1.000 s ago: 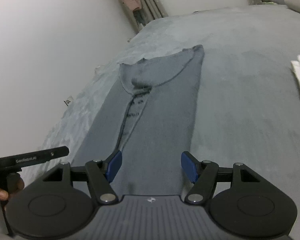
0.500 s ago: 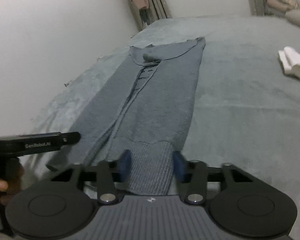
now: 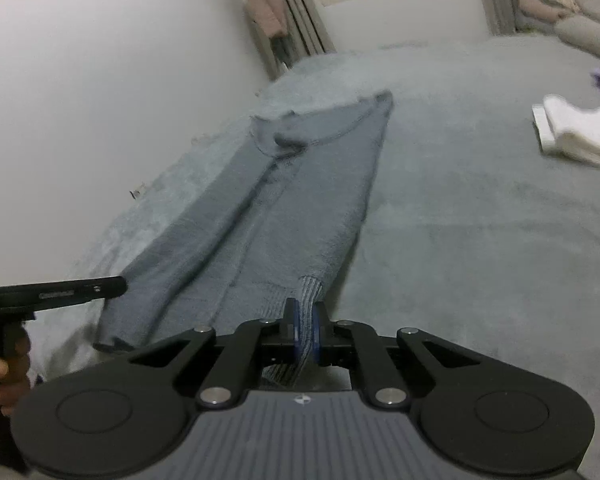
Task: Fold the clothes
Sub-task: 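Grasp the sweater hem with the right gripper while the left gripper grasps beside it, then open both grippers and reposition them over the ribbed hem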
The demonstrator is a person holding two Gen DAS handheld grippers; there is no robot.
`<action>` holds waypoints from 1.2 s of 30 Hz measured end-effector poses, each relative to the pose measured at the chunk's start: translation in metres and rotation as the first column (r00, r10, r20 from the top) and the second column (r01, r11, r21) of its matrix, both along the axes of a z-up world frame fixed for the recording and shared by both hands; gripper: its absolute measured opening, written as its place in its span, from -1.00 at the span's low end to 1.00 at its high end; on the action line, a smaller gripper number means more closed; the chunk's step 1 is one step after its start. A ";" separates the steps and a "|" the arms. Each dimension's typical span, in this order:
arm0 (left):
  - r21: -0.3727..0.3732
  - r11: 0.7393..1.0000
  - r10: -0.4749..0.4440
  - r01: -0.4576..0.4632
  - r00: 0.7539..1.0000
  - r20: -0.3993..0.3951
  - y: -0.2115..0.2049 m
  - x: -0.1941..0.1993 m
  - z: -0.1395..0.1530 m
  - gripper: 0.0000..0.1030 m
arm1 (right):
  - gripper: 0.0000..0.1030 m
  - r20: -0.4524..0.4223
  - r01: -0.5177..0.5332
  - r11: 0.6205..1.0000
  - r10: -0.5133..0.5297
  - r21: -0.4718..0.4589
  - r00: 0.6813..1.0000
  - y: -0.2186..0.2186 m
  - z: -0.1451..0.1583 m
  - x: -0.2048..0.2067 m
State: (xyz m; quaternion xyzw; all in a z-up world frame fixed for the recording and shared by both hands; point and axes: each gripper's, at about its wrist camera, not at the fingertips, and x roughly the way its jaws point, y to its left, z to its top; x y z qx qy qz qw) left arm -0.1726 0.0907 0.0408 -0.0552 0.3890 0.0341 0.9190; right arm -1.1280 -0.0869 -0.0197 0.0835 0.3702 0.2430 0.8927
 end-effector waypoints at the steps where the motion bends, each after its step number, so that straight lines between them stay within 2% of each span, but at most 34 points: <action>1: 0.006 1.000 -0.002 0.002 1.000 -0.001 0.000 0.000 -0.002 -0.94 | -0.85 -0.004 -0.012 1.000 0.012 -0.015 1.000 0.004 -0.006 0.000; 3: 0.013 1.000 -0.004 0.004 1.000 0.001 0.000 -0.002 -0.004 -0.94 | -0.86 0.017 -0.017 0.999 0.018 -0.044 1.000 0.007 -0.006 -0.002; 7: 0.005 1.000 -0.018 0.018 0.999 0.047 0.002 -0.010 0.019 -0.95 | -0.86 0.057 -0.003 1.000 0.002 0.014 0.998 -0.007 0.012 -0.005; 10: 0.058 0.998 -0.012 0.012 1.000 -0.002 -0.002 -0.005 0.006 -1.00 | -0.85 0.049 -0.009 1.000 0.009 -0.005 0.999 -0.007 0.010 -0.005; 13: 0.052 0.999 -0.009 0.010 1.000 -0.024 0.001 -0.005 -0.010 -0.98 | -0.82 0.032 -0.025 0.998 0.027 -0.060 0.999 -0.002 0.001 -0.006; 14: 0.044 0.999 -0.012 0.013 1.000 -0.022 0.003 -0.006 -0.008 -0.92 | -0.80 0.036 -0.029 0.997 0.031 -0.072 0.999 -0.001 0.000 -0.007; 16: 0.026 1.000 0.001 -0.001 1.000 -0.007 0.010 -0.006 0.000 -0.82 | -0.56 0.062 -0.031 0.996 0.036 -0.084 0.997 -0.002 0.004 -0.010; 19: 0.034 0.999 0.025 -0.026 0.999 0.029 0.015 -0.002 0.014 -0.75 | -0.24 0.167 -0.013 0.999 0.020 -0.045 0.986 -0.011 0.024 -0.015; 22: 0.047 0.999 0.012 -0.014 0.999 0.040 0.009 0.011 0.020 -0.61 | -0.23 0.179 -0.018 0.999 0.025 -0.037 0.984 -0.006 0.034 -0.003; 24: 0.065 0.998 -0.015 0.013 1.000 0.025 -0.003 0.020 0.014 -0.35 | -0.23 0.186 -0.035 0.996 0.049 -0.077 0.981 0.007 0.032 0.005; 26: 0.112 0.993 -0.036 0.034 0.999 0.016 -0.015 0.024 0.002 -0.23 | -0.23 0.176 -0.091 0.990 0.109 -0.104 0.978 0.023 0.024 0.011; 29: 0.196 0.979 -0.063 0.060 0.998 0.007 -0.031 0.024 -0.018 -0.22 | -0.24 0.108 -0.181 0.965 0.204 -0.191 0.973 0.044 -0.002 0.006; 31: 0.233 0.970 -0.074 0.068 0.997 0.015 -0.033 0.019 -0.018 -0.22 | -0.24 0.134 -0.181 0.955 0.216 -0.236 0.967 0.047 -0.011 -0.004; 36: 0.223 0.971 -0.085 0.083 0.996 0.000 -0.027 0.004 -0.011 -0.22 | -0.24 0.076 -0.216 0.961 0.232 -0.175 0.970 0.033 -0.005 -0.015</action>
